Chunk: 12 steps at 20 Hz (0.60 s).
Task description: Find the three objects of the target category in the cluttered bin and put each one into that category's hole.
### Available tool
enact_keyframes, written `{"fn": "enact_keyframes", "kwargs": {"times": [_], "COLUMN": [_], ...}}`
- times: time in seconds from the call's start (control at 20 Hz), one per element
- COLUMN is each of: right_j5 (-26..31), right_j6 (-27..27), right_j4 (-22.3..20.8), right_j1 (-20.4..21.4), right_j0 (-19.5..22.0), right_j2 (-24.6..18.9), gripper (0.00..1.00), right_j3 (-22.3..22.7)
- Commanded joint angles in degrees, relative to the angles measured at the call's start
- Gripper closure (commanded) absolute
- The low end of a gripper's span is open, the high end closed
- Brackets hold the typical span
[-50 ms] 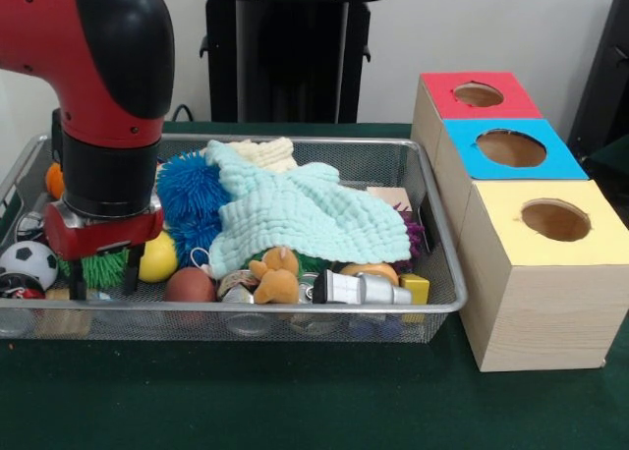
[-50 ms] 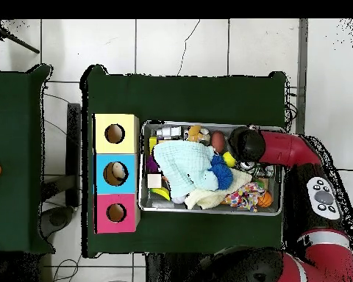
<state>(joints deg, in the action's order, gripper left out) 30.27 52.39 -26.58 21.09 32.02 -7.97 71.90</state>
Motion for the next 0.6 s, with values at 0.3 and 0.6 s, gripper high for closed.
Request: {"fn": "enact_keyframes", "kwargs": {"times": [0.3,0.6], "right_j5": [-1.8,-3.2], "right_j6": [7.1,6.6], "right_j4": [1.7,1.7], "right_j1": [-2.1,-4.9], "right_j0": [0.0,0.3], "right_j2": [-4.2,-5.0], "gripper": [0.0,0.0], "right_j3": [1.4,-0.8]}}
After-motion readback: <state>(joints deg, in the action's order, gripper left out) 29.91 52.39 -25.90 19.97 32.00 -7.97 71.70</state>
